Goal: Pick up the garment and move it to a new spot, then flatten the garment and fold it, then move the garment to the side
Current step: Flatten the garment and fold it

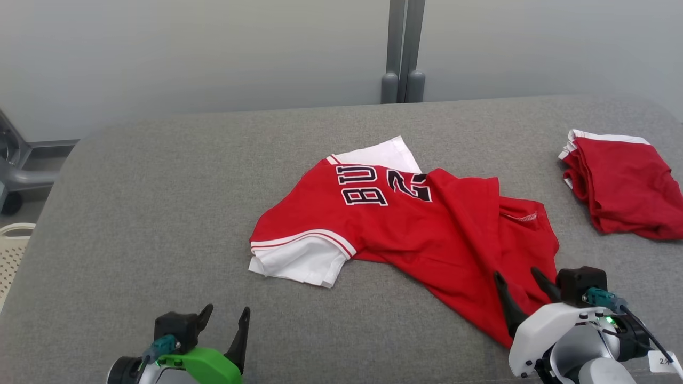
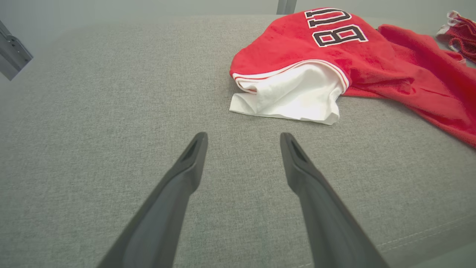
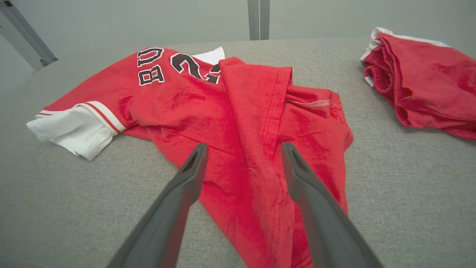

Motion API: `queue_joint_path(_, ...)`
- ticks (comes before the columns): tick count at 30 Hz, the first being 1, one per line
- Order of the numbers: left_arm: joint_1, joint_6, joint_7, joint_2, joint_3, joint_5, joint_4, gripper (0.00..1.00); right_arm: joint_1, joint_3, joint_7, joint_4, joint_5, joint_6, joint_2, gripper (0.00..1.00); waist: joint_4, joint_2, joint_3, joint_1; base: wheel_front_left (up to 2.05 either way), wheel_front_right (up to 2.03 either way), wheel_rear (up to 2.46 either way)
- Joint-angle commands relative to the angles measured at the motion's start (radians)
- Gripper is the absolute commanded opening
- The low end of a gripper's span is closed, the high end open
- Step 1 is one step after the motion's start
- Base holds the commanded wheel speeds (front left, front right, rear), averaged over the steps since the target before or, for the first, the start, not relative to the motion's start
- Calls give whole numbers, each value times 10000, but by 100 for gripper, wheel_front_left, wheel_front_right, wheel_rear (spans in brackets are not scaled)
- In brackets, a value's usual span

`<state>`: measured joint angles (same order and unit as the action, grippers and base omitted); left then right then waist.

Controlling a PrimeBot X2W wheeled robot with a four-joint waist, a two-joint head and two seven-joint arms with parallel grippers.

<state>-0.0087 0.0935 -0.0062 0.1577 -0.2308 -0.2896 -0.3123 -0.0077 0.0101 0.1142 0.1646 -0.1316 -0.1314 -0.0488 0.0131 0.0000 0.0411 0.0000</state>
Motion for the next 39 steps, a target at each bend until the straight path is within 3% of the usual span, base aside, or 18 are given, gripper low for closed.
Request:
queue_joint_path(1,-436,87,188,-18,-111,-73,-343,100,-156,-15,371,-191,-124,13,-27,100,76,0,-195,0,0,0,0)
queue_joint_path(8,-2016,249,664,88,-755,196,-1999,100,-577,114,1368,-952,62,13,-29,100,468,0,-841,0,0,0,0)
queue_joint_path(22,-4044,254,114,58,-1504,607,-4531,100,-968,181,1288,-1333,7,13,-28,100,1172,0,-1892,0,0,0,0)
queue_joint_path(32,-4807,241,-561,30,-983,-119,-5611,100,-853,98,1290,-1293,19,13,-28,100,1250,0,-1974,0,0,0,0)
queue_joint_path(39,-5025,367,173,211,-1195,-638,-5462,100,-735,40,1355,-1283,22,13,-28,100,985,0,-1850,0,0,0,0)
